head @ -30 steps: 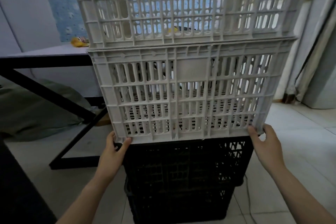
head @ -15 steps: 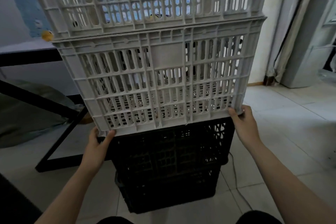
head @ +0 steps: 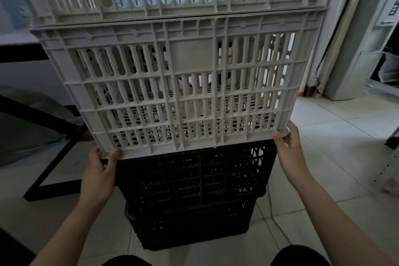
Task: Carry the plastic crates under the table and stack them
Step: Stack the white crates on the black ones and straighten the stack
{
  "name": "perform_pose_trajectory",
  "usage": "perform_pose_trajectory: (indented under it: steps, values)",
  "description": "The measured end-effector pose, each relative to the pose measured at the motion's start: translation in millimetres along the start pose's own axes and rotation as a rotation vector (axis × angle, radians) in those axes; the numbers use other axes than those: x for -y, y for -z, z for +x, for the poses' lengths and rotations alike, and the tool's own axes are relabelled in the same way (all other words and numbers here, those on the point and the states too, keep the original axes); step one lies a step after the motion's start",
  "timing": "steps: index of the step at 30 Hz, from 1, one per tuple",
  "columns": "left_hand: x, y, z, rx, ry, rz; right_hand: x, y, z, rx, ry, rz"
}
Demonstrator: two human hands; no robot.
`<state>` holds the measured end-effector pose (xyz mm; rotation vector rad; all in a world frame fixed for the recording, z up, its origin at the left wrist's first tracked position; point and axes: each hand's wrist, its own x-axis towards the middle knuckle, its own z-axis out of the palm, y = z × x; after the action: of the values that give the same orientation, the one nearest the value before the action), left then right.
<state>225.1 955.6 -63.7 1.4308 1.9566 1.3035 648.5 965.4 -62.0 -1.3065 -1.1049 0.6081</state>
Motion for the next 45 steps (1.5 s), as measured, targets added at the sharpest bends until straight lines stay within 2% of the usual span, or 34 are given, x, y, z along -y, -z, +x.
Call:
perform_pose_trajectory:
  steps: [5, 10, 14, 17, 19, 23, 28, 33, 37, 41, 45]
  values:
    - [-3.1, -1.0, 4.3, -0.06, -0.056, 0.076, -3.6, -5.3, 2.8, -0.014, 0.005, -0.04]
    - [-5.4, -4.0, -0.5, -0.065, -0.043, 0.055, 1.1, -10.7, 2.9, -0.04, 0.006, -0.088]
    - [-7.3, -3.2, -6.6, -0.045, -0.03, -0.027, -1.3, -7.0, 1.4, 0.0, -0.029, -0.009]
    - [-7.2, -0.1, -5.9, -0.028, -0.003, -0.153, -2.9, -5.6, 0.9, -0.028, -0.113, 0.139]
    - [-6.2, 0.1, -4.3, -0.02, 0.027, -0.204, 0.5, -7.0, 0.0, -0.067, -0.12, 0.152]
    - [-4.4, -1.2, -3.6, -0.006, 0.066, -0.086, 2.6, -3.4, 1.8, -0.137, -0.126, 0.198]
    - [-1.4, -3.8, -2.0, -0.052, 0.06, -0.058, 2.5, -7.5, -0.2, -0.169, -0.127, 0.261]
    - [-0.7, -5.1, -1.2, -0.071, 0.028, 0.017, 6.2, -5.6, 1.2, -0.063, -0.051, 0.053]
    - [-1.1, -0.8, 0.6, -0.059, 0.023, -0.029, 10.3, 0.2, 2.7, 0.025, 0.002, -0.093]
    - [1.6, 3.3, 2.8, -0.001, 0.048, -0.184, 9.4, -3.3, 3.2, 0.038, -0.043, -0.138]
    - [4.3, 8.2, 4.6, 0.056, 0.099, -0.235, 8.9, -8.5, 1.8, 0.002, -0.084, -0.155]
